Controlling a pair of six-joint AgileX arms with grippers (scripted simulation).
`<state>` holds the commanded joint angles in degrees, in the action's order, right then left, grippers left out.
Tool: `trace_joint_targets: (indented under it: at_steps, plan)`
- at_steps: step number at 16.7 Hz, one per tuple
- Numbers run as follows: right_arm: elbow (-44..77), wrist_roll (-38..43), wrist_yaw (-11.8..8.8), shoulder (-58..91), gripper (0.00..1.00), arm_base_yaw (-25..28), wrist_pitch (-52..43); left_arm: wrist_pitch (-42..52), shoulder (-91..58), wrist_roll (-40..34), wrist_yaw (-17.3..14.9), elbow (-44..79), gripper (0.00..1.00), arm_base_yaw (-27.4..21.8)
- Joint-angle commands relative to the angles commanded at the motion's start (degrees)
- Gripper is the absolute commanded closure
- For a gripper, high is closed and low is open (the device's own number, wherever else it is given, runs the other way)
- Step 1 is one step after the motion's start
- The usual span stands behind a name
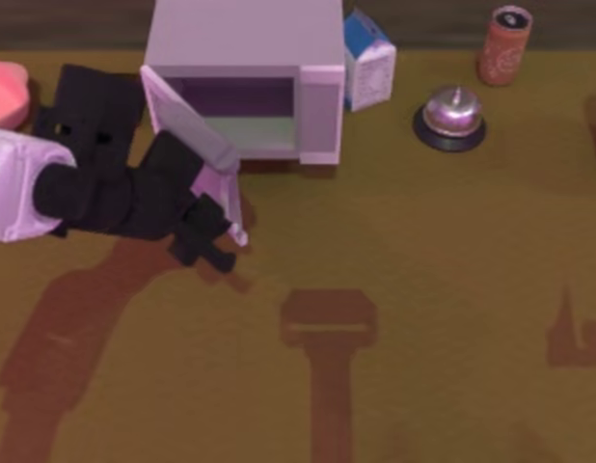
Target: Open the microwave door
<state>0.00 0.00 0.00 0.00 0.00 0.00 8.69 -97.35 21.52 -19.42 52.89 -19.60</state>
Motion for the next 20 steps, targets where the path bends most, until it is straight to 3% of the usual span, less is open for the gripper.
trace_joint_targets:
  at_steps: [20]
  plan:
    - [0.0, 0.0, 0.0, 0.0, 0.0, 0.0, 0.0, 0.5, 0.1, 1.2, -0.6, -0.1, 1.0, 0.6]
